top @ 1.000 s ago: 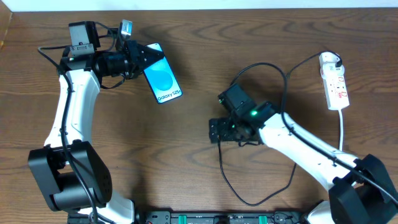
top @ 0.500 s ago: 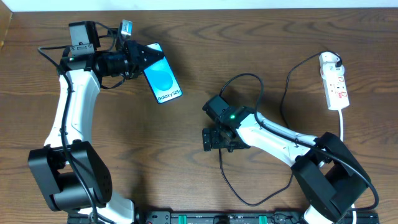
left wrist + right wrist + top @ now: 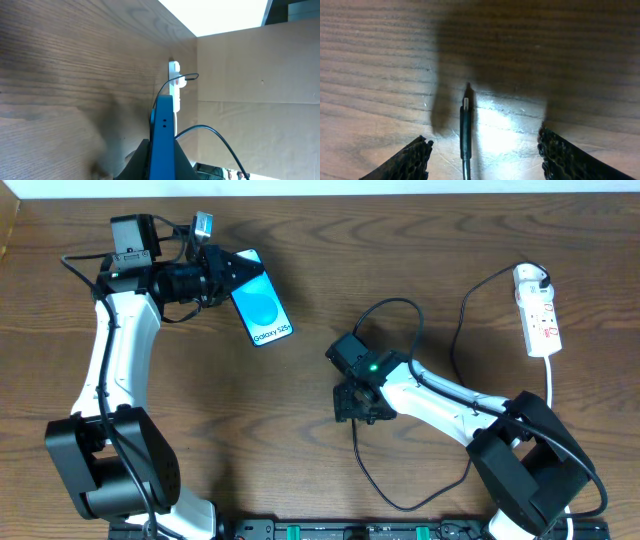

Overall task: Plug charger to phone and switch on socket
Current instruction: 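Lower the right gripper onto the black cable plug on the table, then close the right gripper on the cable plug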

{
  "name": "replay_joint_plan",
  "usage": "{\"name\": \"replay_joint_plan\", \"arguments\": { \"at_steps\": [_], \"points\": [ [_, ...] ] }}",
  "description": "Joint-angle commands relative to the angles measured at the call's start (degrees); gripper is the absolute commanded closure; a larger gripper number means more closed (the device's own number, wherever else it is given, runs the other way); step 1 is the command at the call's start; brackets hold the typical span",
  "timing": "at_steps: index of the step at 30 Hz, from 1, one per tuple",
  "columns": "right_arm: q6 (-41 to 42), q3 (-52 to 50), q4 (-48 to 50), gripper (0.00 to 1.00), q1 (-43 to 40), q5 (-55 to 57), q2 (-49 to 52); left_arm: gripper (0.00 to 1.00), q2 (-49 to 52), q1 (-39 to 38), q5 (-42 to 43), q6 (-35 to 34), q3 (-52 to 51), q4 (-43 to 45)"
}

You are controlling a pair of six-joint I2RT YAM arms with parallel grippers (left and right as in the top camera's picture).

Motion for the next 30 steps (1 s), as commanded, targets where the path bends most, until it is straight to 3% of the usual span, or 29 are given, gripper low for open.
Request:
{"name": "replay_joint_plan", "arguments": {
  "at_steps": [1, 10, 18, 30],
  "points": [
    [0.9, 0.3, 0.1, 0.32, 0.3, 2.6, 0.7, 0.92, -0.4, 0.1, 2.3, 0.4, 0.1, 0.0],
    [2.0, 0.3, 1.1, 0.34, 3.7, 4.3, 2.1, 0.93, -0.4, 0.2, 2.3, 0.4, 0.1, 0.0],
    [2.9, 0.5, 1.4, 0.42, 4.0, 4.5, 3.7, 0.92, -0.4, 0.2, 2.3, 0.3, 0.1, 0.0],
    [3.3, 0.5, 1.4, 0.75, 4.0, 5.0, 3.7, 0.92, -0.4, 0.2, 2.3, 0.3, 0.1, 0.0]
  ]
}}
